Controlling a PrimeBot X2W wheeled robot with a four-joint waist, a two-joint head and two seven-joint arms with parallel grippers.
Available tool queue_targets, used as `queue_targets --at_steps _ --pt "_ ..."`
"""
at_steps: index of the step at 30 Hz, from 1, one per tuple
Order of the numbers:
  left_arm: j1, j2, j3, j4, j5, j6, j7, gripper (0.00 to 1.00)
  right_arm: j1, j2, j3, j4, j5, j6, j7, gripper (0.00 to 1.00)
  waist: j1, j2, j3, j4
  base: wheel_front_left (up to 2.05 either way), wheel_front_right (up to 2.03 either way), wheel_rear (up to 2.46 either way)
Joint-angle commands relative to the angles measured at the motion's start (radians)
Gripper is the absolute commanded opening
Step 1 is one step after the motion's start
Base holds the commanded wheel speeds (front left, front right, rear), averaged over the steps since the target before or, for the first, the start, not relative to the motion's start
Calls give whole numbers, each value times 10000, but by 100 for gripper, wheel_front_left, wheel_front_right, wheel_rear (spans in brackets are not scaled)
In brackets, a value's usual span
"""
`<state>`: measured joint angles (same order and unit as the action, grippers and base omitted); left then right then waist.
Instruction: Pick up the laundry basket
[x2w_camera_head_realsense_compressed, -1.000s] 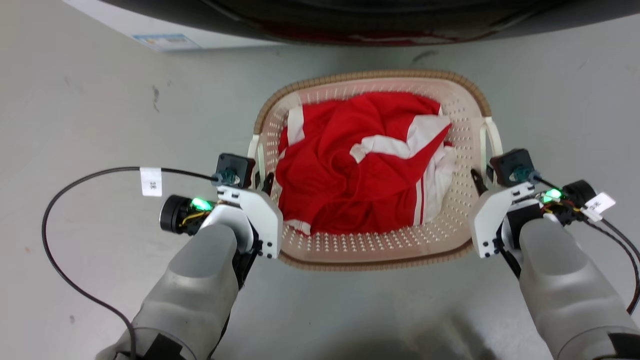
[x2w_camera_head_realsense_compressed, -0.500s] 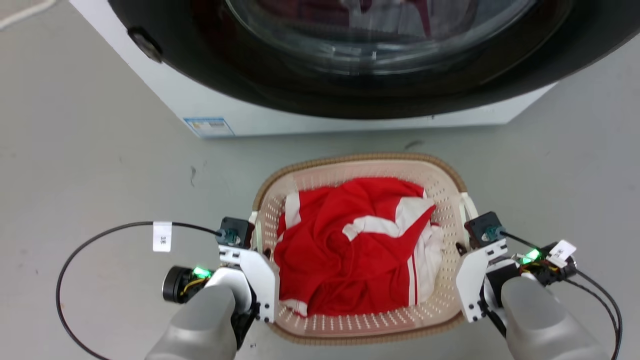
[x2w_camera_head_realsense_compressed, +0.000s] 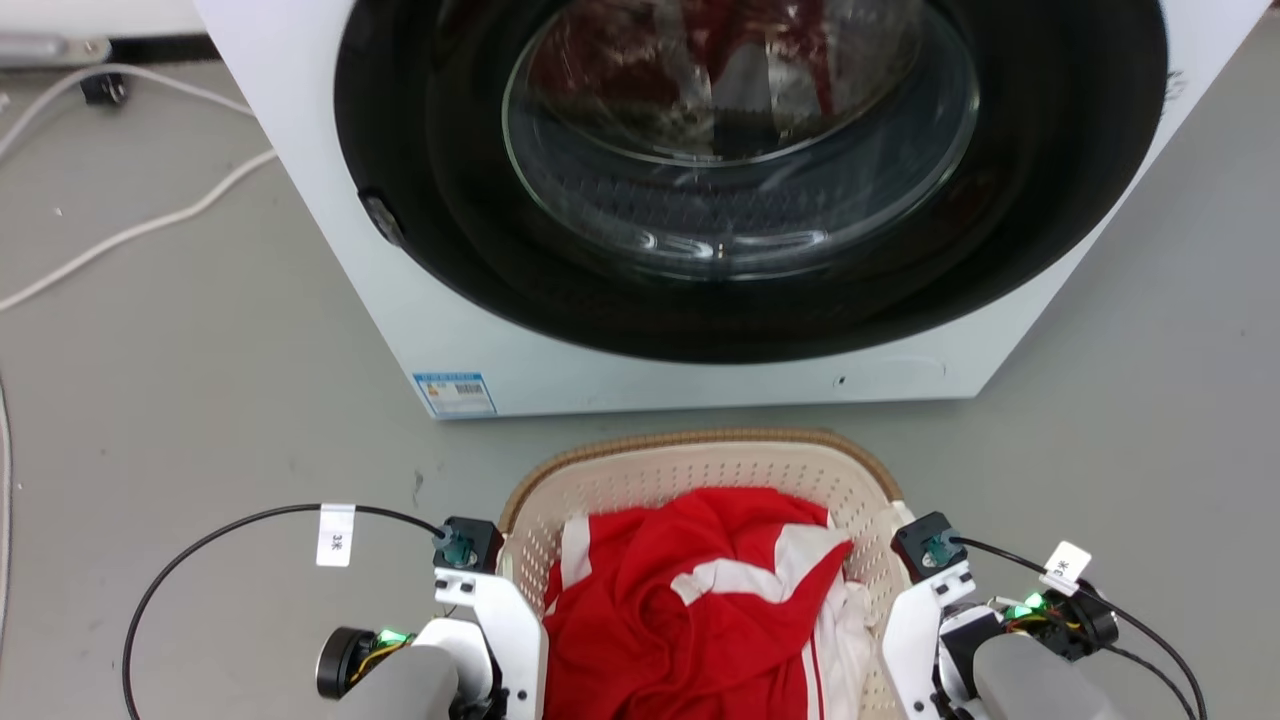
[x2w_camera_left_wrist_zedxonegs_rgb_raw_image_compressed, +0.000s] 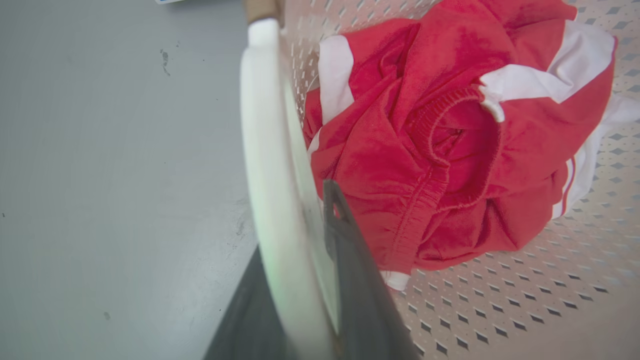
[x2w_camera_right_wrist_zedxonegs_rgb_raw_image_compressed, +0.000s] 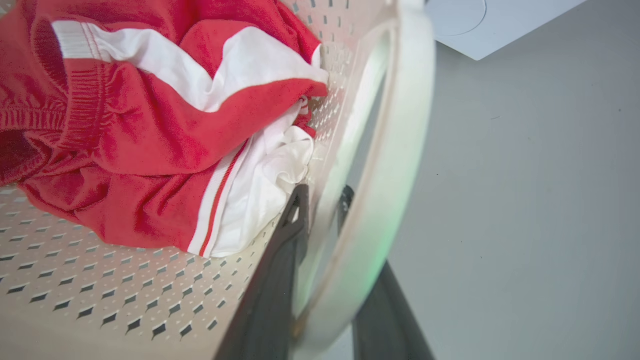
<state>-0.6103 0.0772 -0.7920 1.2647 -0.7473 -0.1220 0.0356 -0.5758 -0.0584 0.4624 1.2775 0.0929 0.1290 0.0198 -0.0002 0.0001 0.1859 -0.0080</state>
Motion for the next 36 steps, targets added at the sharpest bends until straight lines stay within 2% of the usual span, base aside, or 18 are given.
queue_targets --at_steps 1,8,14,22,36 --pt "88 -167 -88 -211 -52 -145 25 0 165 146 269 -119 131 31 104 0 2 -1 -445 -9 0 0 0" --pt "525 -48 -440 -364 -482 -146 653 0 650 167 1480 -312 1372 41 864 0 2 -1 -1507 -71 0 0 0" --pt "533 88 -708 -468 -780 -145 1045 0 622 168 2217 -255 2058 42 1240 0 2 -1 -1942 -70 0 0 0" --pt "458 170 -953 -441 -1124 -145 1359 0 439 151 2920 -184 2809 68 1542 0 2 -1 -2318 -73 0 0 0" --pt "448 247 -1263 -204 -1451 -140 1172 0 436 26 3963 -131 3805 70 1739 0 2 -1 -2637 -148 0 0 0"
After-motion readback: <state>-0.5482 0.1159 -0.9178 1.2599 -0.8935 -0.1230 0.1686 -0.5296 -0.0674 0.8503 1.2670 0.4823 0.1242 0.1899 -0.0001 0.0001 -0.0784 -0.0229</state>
